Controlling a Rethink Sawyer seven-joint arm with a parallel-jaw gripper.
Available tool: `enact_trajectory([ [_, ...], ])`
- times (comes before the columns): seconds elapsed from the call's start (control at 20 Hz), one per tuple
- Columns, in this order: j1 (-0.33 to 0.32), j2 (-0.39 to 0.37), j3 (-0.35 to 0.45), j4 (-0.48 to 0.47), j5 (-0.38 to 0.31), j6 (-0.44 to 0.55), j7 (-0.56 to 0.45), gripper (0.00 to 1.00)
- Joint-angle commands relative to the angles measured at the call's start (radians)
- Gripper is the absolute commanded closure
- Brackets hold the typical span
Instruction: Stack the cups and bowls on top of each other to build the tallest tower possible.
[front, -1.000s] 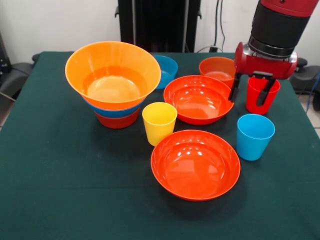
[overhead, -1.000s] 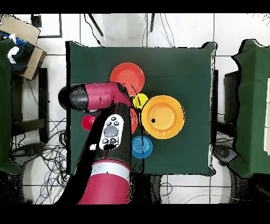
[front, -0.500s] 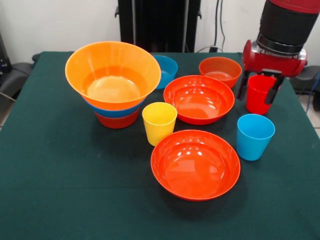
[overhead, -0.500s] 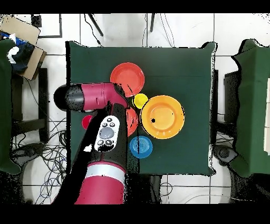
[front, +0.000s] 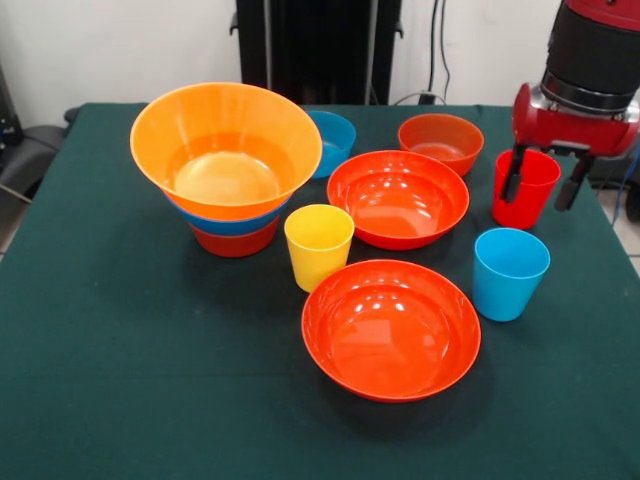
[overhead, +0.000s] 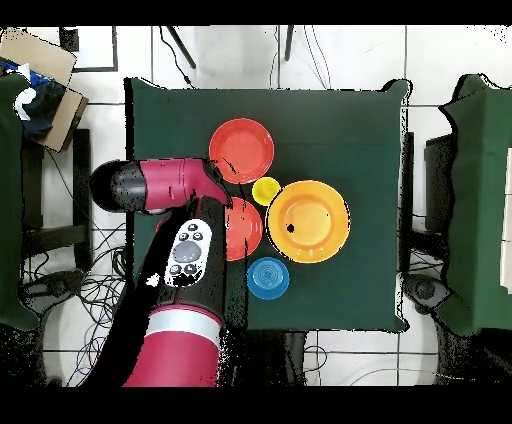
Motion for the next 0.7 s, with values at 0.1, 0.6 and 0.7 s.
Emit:
enact_trajectory([
  [0.1,-0.003,0.121,0.072,-0.03,0.026,-0.102,0.184,0.0],
  [0.6,0.003,0.158,0.07,-0.044,0.044,-0.142,0.192,0.0],
  [0.7,0.006,0.161,0.067,-0.051,0.047,-0.138,0.191,0.0],
])
